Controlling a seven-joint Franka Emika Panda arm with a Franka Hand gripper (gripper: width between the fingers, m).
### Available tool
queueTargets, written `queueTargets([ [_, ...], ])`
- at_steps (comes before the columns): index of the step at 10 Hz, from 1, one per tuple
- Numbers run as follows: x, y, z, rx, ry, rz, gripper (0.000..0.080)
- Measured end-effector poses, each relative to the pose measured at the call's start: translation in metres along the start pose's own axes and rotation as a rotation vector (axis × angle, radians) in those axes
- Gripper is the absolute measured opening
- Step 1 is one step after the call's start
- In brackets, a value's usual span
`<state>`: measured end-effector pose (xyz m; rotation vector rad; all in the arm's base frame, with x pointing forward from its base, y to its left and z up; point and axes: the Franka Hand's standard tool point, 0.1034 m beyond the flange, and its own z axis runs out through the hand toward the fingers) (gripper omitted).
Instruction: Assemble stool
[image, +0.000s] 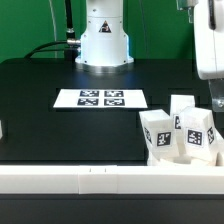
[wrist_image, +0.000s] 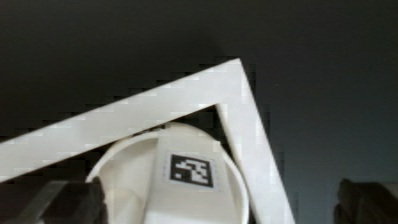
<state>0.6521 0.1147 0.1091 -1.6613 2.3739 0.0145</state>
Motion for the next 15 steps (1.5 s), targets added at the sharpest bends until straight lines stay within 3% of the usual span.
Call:
queueTargets([
  [2, 0.002, 0.001, 0.0, -0.015, 0.001, -0.261, 0.0649],
  [6, 0.013, -0.001, -0.003, -0.07, 0.016, -0.831, 0.0649],
  [10, 0.014, -0.002, -0.003, -0.075, 0.022, -1.121, 0.0649],
  [11, 0.012, 0.0, -0.002, -0.102, 0.054, -1.344, 0.0649],
  [13, 0.009, 0.002, -0.001, -0.126, 0.063, -1.654, 0.0649],
  [15, 0.014, 0.001, 0.002, -0.134, 0.056, -1.834, 0.0649],
])
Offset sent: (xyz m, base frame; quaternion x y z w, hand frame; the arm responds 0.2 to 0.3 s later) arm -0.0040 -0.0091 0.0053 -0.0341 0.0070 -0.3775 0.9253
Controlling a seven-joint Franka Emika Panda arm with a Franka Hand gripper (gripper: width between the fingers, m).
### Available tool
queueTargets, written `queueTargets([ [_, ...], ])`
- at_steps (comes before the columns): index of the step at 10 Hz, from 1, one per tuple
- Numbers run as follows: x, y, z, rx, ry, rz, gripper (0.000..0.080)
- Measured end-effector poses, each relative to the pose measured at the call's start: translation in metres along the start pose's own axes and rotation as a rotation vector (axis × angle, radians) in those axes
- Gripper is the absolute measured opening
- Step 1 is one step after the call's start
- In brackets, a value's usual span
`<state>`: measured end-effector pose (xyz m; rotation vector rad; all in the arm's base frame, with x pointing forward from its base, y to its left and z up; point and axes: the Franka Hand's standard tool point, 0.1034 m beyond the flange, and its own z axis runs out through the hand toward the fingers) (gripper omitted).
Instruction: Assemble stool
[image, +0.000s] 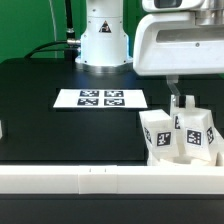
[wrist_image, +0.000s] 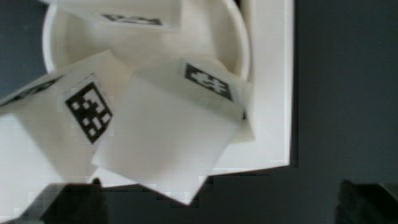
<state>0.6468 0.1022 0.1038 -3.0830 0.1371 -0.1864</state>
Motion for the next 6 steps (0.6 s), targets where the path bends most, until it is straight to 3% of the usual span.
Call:
queueTargets([
  [2, 0.0015, 0.0004, -0.001, -0.002, 0.025, -0.07, 0.0649],
  [6, 0.0008, 0.0021, 0.0022, -0.036, 0.017, -0.449, 0.0649],
])
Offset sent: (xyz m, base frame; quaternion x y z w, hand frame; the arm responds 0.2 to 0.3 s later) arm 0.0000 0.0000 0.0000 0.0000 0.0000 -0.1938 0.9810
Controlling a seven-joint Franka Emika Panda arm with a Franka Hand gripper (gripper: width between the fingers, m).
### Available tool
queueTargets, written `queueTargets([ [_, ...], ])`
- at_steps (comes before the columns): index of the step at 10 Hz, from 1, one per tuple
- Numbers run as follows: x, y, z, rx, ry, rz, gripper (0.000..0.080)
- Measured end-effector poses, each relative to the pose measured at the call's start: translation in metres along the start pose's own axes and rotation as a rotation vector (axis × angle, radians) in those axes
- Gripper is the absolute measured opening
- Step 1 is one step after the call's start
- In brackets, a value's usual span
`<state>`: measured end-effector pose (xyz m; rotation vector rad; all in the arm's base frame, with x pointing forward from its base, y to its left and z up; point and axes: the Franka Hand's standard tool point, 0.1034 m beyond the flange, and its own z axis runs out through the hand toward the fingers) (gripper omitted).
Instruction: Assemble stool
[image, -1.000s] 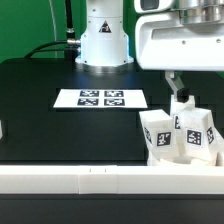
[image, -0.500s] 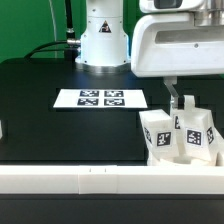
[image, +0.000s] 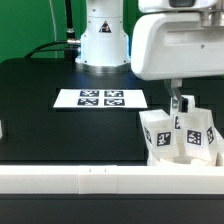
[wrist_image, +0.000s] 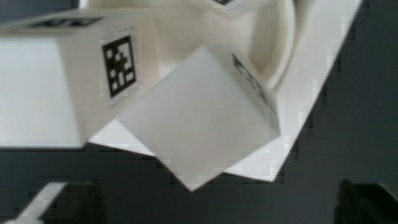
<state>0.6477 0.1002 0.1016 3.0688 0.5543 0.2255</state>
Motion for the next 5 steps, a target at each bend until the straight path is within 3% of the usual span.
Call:
queueTargets([
  [3, -0.0012, 0.0016, 0.001, -0.028, -0.017, -0.319, 0.0649],
  [5, -0.0032, 0.0014, 0.0046, -0.024, -0.023, -0.419, 0.0649],
])
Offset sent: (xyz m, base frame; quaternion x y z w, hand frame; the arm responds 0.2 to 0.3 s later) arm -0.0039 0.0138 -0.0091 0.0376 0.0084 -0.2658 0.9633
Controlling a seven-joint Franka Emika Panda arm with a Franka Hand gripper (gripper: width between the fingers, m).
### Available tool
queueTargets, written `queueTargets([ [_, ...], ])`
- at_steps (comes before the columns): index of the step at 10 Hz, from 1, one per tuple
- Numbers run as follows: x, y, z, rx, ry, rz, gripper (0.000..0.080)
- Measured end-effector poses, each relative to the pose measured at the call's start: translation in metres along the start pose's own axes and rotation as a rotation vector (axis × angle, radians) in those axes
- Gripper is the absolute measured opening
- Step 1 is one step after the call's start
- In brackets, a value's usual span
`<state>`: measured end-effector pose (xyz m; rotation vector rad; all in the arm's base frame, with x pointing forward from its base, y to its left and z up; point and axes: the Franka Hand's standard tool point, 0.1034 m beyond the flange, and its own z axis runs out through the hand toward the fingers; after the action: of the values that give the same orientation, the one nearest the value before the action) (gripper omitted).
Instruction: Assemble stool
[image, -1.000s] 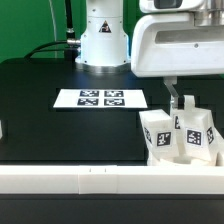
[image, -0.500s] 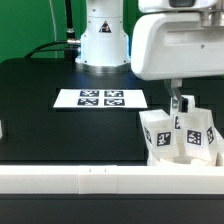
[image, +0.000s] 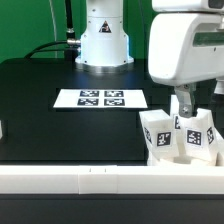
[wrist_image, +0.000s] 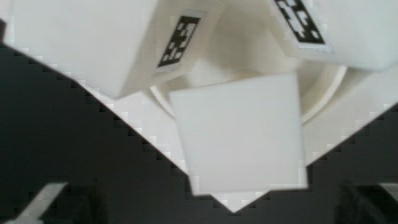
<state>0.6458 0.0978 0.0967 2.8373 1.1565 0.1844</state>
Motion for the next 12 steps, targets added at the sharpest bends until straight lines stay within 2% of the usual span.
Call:
queueTargets([
  [4, -0.001, -0.012, 0.012, 0.005, -0.002, 0.032, 0.0649],
  [6, -0.003, -0.014, 0.02, 0.007, -0.009, 0.035, 0.0649],
  [9, -0.005, -0.011, 0.021, 0.008, -0.011, 0.04, 0.0626],
  [10, -0.006, -0.01, 0.021, 0.007, -0.011, 0.044, 0.0438],
  [11, -0.006, -0.009, 0.02, 0.007, -0.011, 0.048, 0.0339],
  [12, -0.006, -0.009, 0.021, 0.007, -0.011, 0.068, 0.0339],
])
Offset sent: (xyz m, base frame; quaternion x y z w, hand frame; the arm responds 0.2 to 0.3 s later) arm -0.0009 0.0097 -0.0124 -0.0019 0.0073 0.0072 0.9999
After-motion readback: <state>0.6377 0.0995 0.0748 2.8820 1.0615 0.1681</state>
